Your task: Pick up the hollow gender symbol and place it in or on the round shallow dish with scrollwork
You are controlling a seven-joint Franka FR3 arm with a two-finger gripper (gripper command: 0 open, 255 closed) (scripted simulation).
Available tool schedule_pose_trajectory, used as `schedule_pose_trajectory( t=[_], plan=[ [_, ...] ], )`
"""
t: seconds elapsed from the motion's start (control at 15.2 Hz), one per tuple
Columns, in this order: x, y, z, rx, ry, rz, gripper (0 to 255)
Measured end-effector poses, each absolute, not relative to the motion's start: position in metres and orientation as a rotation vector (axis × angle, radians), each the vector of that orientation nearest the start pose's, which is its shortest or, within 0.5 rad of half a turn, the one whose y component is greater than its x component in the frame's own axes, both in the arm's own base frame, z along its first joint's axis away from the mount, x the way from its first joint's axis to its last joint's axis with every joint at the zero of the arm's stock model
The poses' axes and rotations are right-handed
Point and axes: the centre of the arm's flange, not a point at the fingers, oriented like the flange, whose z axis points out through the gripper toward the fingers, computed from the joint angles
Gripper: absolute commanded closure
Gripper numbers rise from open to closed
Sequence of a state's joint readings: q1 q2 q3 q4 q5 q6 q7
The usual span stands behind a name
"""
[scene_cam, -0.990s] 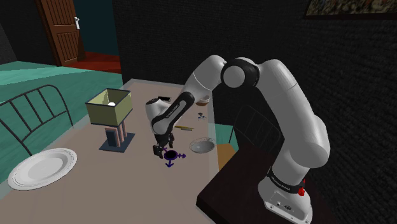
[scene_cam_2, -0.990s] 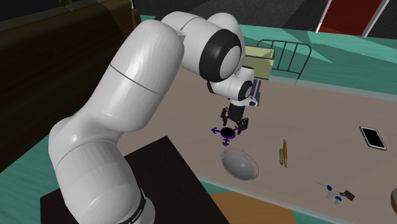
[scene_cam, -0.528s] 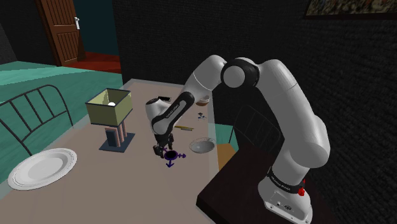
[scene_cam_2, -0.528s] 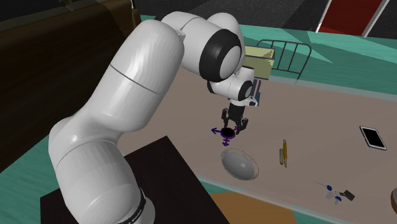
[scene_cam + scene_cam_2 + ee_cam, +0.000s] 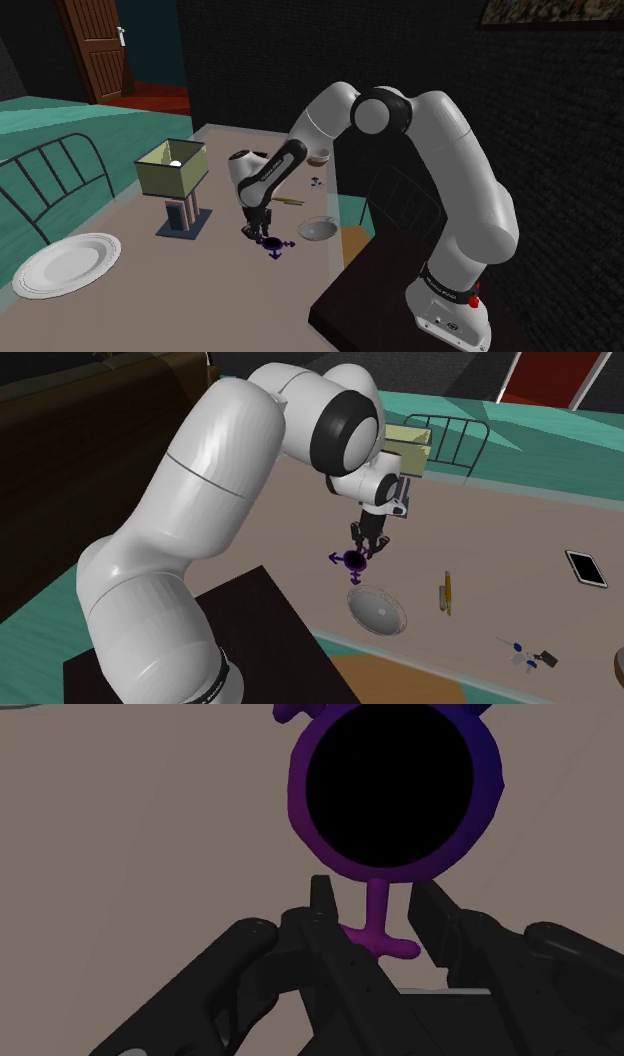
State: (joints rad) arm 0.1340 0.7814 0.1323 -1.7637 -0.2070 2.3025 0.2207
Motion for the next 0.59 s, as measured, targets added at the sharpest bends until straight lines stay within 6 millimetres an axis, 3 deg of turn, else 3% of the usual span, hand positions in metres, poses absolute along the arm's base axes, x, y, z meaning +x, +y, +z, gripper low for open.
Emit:
schedule_pose_trajectory(
  t=[0.59],
  plan=[
    [0.607, 0.157, 0.154, -3.205, -0.281, 0.345, 255]
  ],
)
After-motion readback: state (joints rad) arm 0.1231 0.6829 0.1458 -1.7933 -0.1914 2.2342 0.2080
